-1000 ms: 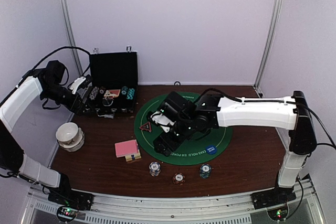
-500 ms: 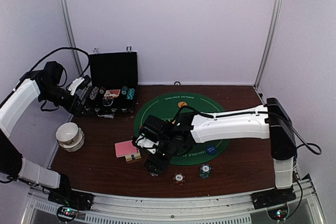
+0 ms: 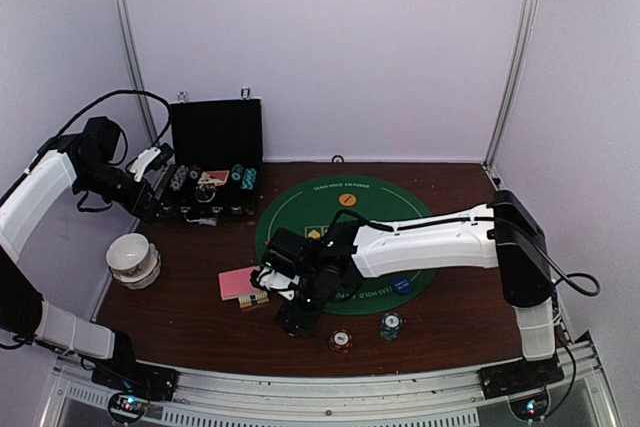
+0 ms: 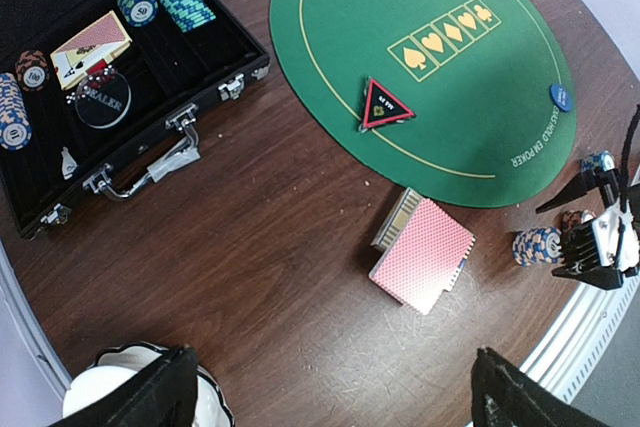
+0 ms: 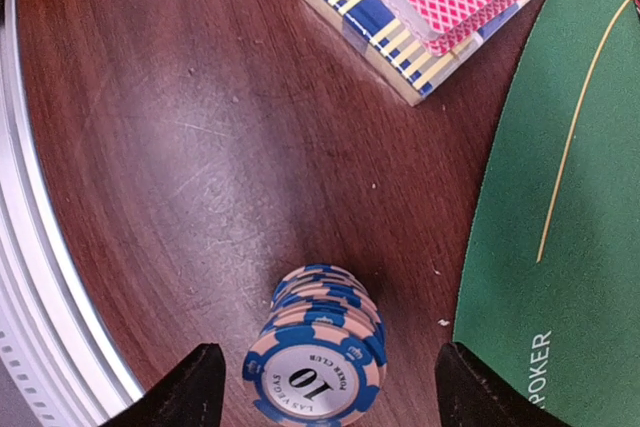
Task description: Distribute texas hold em gaming equipment
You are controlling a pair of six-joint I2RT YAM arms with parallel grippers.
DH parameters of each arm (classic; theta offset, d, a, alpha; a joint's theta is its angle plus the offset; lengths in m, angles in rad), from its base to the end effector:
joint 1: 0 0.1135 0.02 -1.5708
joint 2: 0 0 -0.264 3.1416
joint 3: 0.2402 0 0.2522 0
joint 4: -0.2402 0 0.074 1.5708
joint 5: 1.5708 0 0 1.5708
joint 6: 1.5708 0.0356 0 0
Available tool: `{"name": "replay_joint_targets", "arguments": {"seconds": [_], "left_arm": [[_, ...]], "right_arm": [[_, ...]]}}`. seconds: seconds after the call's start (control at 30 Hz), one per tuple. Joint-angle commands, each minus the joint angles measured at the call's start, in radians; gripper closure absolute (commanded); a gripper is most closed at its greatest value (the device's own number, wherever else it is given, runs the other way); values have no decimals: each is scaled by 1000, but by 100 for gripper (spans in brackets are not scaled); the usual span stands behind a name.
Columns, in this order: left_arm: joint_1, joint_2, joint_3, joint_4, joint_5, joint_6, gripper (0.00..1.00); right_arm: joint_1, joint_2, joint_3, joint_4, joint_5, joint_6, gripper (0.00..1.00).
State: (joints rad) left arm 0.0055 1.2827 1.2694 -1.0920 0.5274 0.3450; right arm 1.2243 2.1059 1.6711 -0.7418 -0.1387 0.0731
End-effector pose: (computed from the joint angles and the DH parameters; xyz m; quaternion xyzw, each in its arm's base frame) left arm 0.2378 -0.0166 0.3297 0.2180 0.9157 -0.2109 0.2635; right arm 0.1462 0.4193 0.1909 -0.5439 0.8133 0.1722 0.1146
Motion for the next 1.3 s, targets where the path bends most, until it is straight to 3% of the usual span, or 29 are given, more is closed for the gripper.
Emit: {"name": "replay_joint_targets", "arguments": {"seconds": [0.0,0.27,1.27], "left_arm": [[-2,-23,13,29,-5,-11,2],[-2,-22,16,30,-18,-12,2],[-2,-21,34,30,-33,-7,2]], "right_arm": [[4,6,18,4,-1,-10,26],[5,5,5,25,5,-6,37],[6,32,15,12,-42,-18,45]]}}
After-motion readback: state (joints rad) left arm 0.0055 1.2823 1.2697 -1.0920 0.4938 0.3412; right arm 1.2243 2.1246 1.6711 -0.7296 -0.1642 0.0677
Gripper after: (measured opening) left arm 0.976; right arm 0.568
